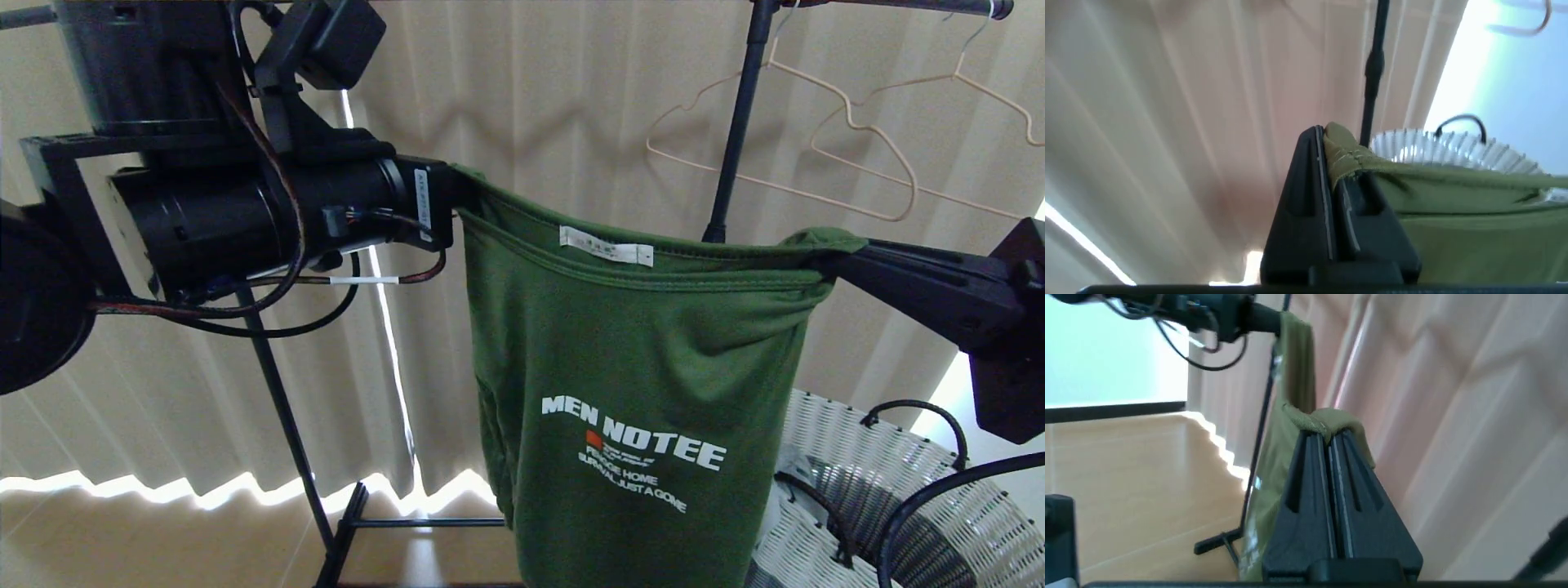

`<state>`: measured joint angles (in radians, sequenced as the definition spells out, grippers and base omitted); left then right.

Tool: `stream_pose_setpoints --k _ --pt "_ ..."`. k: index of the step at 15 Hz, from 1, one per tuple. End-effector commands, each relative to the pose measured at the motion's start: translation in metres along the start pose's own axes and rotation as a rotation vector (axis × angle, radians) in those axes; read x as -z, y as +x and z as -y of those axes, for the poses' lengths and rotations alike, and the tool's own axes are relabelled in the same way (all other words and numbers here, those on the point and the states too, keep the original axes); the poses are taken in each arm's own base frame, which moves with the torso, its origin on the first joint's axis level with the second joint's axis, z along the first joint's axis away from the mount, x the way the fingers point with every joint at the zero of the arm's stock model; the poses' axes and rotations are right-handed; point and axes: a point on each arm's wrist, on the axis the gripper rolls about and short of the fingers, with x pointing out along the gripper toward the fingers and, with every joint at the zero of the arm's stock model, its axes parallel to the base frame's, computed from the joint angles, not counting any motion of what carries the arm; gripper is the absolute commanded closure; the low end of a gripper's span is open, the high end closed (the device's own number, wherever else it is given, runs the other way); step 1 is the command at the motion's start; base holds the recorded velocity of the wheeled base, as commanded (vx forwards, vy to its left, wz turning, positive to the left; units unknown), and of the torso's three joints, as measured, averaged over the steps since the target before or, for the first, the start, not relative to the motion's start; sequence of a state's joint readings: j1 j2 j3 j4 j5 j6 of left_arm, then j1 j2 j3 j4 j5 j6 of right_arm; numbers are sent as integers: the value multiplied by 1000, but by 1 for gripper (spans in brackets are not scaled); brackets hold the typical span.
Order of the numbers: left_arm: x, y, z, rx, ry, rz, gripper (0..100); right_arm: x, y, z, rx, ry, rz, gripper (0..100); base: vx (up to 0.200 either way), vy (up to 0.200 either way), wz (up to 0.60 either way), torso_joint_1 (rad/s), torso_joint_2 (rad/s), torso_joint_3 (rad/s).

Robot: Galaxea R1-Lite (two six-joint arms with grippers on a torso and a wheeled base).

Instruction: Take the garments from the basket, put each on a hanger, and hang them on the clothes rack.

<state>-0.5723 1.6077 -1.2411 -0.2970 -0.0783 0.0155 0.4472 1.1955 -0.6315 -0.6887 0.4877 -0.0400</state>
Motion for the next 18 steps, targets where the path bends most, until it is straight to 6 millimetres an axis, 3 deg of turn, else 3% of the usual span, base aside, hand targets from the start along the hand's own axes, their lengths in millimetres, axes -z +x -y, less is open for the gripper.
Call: stream_pose_setpoints --k 1,4,8,10,13,18 --pt "-1 -10 0 -1 0 -16 100 5 7 8 26 8 -24 100 0 0 0 0 0 0" --pt "-8 -52 4 9 -5 -116 100 9 20 29 117 7 -46 100 0 0 0 0 0 0" --pt "-16 -84 11 101 -19 -137 100 2 45 47 135 -5 -32 100 0 0 0 0 0 0" --pt "-13 -99 26 180 -40 -135 100 4 63 58 145 -2 -34 100 0 0 0 0 0 0" --pt "-12 -116 39 248 -36 -119 100 8 80 69 160 -18 -5 100 0 0 0 0 0 0" --pt "-13 -123 40 254 -33 -105 100 8 82 70 160 -21 -2 100 0 0 0 0 0 0"
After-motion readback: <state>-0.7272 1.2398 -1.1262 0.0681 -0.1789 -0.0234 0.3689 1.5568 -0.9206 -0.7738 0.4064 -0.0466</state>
